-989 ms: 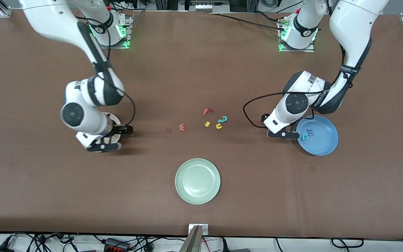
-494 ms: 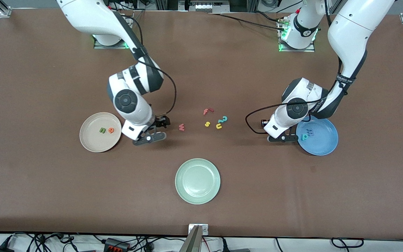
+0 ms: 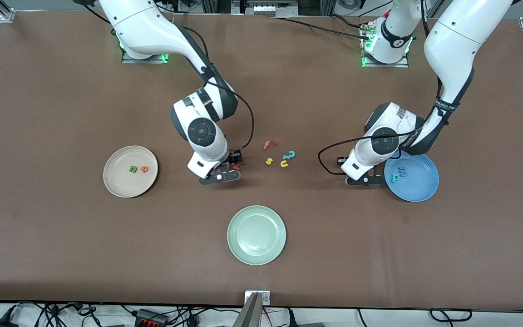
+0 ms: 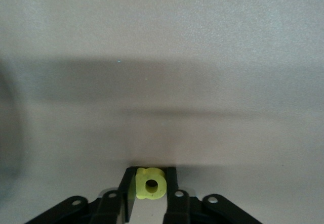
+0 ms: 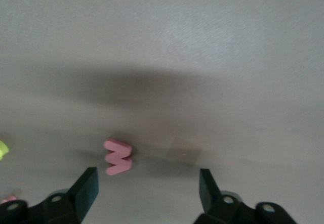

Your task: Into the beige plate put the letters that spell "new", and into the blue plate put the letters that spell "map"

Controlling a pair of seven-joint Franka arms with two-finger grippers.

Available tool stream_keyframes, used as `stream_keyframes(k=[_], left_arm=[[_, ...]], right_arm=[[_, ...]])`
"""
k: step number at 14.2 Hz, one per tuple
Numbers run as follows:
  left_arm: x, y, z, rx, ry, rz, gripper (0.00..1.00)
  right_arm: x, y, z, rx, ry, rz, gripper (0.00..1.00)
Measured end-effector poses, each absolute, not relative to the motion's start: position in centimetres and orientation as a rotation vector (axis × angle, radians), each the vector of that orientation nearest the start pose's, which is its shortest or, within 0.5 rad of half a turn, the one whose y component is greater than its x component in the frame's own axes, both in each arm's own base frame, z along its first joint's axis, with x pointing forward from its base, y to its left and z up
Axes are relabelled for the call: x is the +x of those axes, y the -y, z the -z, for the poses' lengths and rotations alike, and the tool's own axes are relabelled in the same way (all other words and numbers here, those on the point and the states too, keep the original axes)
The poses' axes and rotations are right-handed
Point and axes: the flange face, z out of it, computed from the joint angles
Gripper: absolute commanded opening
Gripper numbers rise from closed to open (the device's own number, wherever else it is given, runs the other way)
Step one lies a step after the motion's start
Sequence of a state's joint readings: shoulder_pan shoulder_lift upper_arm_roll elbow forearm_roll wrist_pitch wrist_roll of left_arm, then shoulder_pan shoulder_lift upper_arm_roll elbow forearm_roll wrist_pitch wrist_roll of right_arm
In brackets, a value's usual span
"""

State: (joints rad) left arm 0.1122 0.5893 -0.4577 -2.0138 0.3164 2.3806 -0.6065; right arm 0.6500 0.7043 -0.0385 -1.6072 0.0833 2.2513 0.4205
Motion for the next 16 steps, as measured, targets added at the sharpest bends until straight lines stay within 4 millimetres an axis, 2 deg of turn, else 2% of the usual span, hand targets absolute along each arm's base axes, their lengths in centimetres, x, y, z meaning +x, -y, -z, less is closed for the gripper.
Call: stream_keyframes(k=[3, 5, 10, 12, 13, 16], left_arm=[[55.1, 19.2, -17.4, -3.102, 0.103, -0.247, 0.08], [55.5, 18.5, -18.7, -3.072, 0.112, -0.263, 0.08], [57.6, 16.5, -26.1, -2.988, -0.022, -0.278, 0.08], [58.8, 14.1, -28.0, -2.980, -0.097, -0.292, 0.08], [59.5, 12.3, -28.3, -2.986, -0.141, -0.296, 0.08], [60.6, 5.3, -28.0, -3.005, -0.282, -0.329, 0.10]], right_arm=[[55.6, -40.7, -20.4, -3.138, 0.159, -0.118, 0.70], [55.6, -40.8, -19.9, -3.140, 0.133, -0.118, 0.69], [55.3, -42.5, -19.2, -3.141, 0.093, -0.107, 0.65], [55.2, -42.6, -18.7, -3.144, 0.094, -0.113, 0.60], [55.2, -42.7, -18.5, -3.144, 0.094, -0.112, 0.59], [55.3, -42.9, -18.4, -3.143, 0.096, -0.108, 0.48]])
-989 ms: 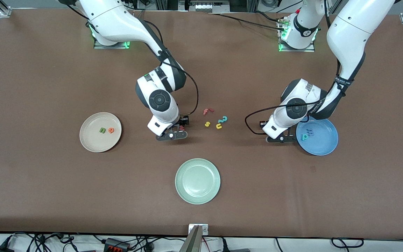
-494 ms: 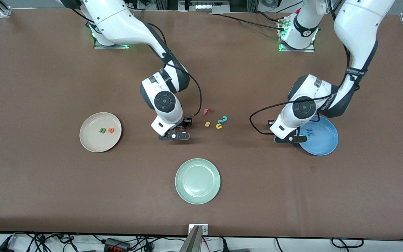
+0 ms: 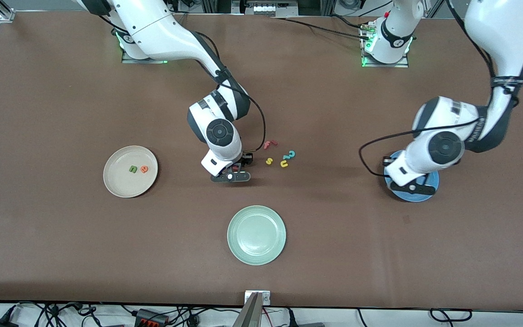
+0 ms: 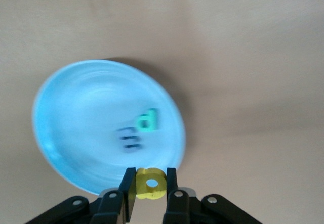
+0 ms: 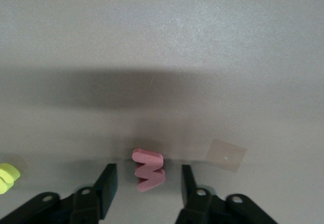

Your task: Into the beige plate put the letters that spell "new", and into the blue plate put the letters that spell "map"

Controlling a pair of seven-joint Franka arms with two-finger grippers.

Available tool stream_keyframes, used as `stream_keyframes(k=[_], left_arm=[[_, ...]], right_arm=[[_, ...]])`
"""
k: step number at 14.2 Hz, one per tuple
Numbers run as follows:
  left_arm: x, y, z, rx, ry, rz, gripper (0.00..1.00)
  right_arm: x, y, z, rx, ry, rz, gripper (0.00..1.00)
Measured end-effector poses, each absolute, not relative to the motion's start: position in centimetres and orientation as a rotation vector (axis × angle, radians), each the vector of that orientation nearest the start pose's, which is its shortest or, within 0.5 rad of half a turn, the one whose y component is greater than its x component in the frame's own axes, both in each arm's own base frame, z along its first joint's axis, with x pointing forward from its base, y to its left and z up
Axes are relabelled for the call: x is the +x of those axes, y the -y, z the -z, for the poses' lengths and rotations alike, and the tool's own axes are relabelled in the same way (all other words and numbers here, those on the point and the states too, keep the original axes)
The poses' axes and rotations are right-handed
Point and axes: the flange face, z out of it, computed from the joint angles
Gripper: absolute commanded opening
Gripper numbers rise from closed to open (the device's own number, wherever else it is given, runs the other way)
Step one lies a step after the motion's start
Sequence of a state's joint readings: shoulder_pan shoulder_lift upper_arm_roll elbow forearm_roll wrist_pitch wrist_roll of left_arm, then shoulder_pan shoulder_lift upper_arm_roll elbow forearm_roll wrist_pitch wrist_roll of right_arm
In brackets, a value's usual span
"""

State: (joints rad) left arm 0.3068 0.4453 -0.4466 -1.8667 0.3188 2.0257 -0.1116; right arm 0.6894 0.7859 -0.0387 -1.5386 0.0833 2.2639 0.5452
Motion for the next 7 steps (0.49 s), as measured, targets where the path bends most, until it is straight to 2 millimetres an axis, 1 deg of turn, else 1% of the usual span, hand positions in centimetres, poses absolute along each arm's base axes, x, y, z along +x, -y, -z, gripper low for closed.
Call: stream_keyframes(k=[1, 2, 4, 5, 6, 7], left_arm=[[60.8, 3.4, -27.6, -3.016, -0.323, -0.330, 0.10], [61.1, 1.9, -26.9, -3.030, -0.346, -0.321, 0.11], [61.4, 0.3, -24.8, -3.053, -0.391, -0.294, 0.13], [61.6, -0.5, -23.8, -3.044, -0.428, -0.276, 0.15], [61.7, -1.3, -23.0, -3.034, -0.469, -0.258, 0.28], [61.9, -2.1, -22.5, -3.026, -0.503, -0.241, 0.56]], right_arm=[[55.3, -42.9, -18.3, -3.143, 0.097, -0.108, 0.48], [55.3, -43.0, -18.1, -3.144, 0.097, -0.109, 0.48], [55.3, -42.9, -17.8, -3.146, 0.097, -0.114, 0.46], [55.3, -42.9, -17.7, -3.147, 0.097, -0.116, 0.40], [55.3, -42.9, -17.6, -3.147, 0.097, -0.117, 0.29], [55.3, -42.9, -17.6, -3.148, 0.097, -0.117, 0.19]])
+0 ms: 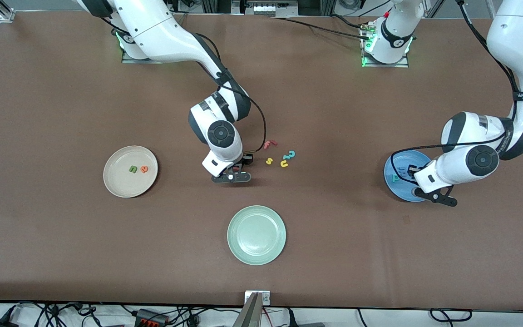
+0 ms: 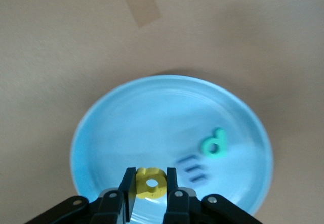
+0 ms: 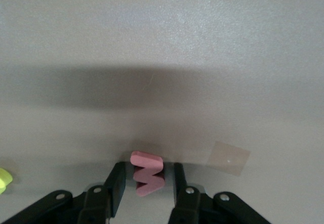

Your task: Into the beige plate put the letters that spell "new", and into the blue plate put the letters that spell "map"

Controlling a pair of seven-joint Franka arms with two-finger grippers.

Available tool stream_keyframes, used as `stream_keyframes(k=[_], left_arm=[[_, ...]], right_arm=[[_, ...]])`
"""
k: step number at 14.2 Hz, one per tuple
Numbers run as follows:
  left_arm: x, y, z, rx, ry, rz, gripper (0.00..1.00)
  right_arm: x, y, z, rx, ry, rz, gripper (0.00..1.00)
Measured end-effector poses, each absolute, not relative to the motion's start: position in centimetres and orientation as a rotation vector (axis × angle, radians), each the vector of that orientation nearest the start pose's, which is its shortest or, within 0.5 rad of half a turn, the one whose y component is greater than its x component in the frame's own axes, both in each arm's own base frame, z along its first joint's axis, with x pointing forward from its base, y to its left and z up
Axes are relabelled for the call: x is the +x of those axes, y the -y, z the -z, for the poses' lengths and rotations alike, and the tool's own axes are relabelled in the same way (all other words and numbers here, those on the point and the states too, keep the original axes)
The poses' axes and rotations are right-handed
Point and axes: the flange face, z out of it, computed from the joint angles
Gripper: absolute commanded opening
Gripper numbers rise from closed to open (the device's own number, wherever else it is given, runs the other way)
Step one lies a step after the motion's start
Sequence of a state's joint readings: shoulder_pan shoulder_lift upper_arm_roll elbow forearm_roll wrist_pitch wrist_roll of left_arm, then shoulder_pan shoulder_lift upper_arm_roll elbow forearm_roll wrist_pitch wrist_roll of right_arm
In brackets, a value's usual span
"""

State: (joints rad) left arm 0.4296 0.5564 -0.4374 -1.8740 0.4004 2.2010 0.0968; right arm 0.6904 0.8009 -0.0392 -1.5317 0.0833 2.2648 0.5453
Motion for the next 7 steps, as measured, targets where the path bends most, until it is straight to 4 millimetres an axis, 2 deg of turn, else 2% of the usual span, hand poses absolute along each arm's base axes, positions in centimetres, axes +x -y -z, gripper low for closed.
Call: stream_keyframes(k=[1, 3, 5, 7], left_arm=[[61.9, -2.6, -22.2, -3.022, -0.522, -0.233, 1.00], [61.9, -2.8, -22.0, -3.020, -0.544, -0.229, 1.00], [62.0, -2.3, -22.2, -3.019, -0.559, -0.225, 1.00], [62.1, -2.0, -22.9, -3.012, -0.566, -0.239, 1.00]], right_arm=[[55.3, -42.9, -17.6, -3.148, 0.096, -0.116, 0.15], [55.6, -42.7, -17.8, -3.148, 0.090, -0.108, 0.09], [56.2, -42.0, -17.9, -3.153, 0.072, -0.099, 0.08], [57.6, -40.5, -18.3, -3.155, 0.029, -0.079, 0.08]])
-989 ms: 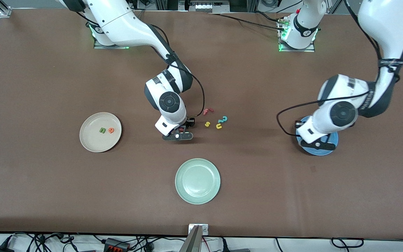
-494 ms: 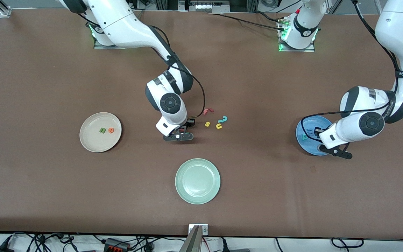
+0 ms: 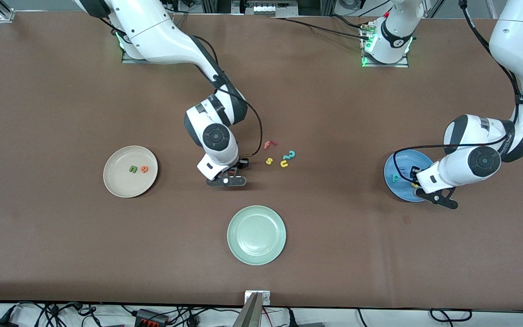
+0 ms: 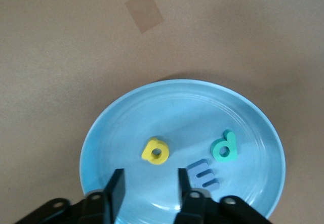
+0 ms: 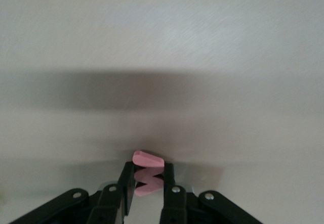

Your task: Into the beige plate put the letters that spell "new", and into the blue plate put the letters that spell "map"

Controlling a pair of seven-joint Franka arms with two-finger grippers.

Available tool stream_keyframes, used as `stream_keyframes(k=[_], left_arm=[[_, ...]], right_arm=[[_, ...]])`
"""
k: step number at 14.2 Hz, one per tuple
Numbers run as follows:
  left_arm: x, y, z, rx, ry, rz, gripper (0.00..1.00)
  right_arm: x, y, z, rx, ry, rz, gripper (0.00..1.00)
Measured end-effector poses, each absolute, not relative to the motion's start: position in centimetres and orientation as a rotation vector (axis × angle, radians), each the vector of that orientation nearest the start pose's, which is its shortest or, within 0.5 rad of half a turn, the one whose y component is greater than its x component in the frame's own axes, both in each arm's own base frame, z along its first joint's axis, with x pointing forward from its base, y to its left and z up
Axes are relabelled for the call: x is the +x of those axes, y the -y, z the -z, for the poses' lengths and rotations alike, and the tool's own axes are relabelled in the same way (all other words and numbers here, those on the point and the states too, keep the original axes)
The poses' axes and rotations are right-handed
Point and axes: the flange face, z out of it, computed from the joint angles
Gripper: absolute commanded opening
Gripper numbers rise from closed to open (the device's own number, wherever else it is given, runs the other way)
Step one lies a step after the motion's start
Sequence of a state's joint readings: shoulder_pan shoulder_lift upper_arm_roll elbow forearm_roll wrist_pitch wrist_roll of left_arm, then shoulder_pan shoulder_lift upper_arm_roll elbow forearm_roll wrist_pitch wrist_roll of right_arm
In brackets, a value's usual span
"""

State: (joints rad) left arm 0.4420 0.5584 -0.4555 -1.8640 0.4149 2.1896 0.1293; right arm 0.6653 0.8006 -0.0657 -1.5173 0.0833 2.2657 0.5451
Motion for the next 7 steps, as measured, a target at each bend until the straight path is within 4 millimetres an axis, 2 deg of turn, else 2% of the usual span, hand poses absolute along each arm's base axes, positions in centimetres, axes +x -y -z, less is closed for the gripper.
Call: stream_keyframes(k=[1, 3, 5, 7], left_arm=[[62.2, -1.6, -23.9, -3.002, -0.574, -0.252, 1.00], [62.3, -0.4, -26.7, -2.976, -0.594, -0.270, 1.00], [62.4, 0.6, -30.3, -2.944, -0.600, -0.280, 1.00], [62.5, 1.5, -33.9, -2.913, -0.600, -0.288, 1.00]], right_arm=[[59.0, -39.0, -18.8, -3.152, -0.009, -0.064, 0.08], [62.1, -34.3, -20.6, -3.152, -0.079, -0.074, 0.08], [64.7, -28.1, -22.8, -3.159, -0.153, -0.143, 0.08], [66.1, -21.7, -24.1, -3.166, -0.184, -0.262, 0.08]])
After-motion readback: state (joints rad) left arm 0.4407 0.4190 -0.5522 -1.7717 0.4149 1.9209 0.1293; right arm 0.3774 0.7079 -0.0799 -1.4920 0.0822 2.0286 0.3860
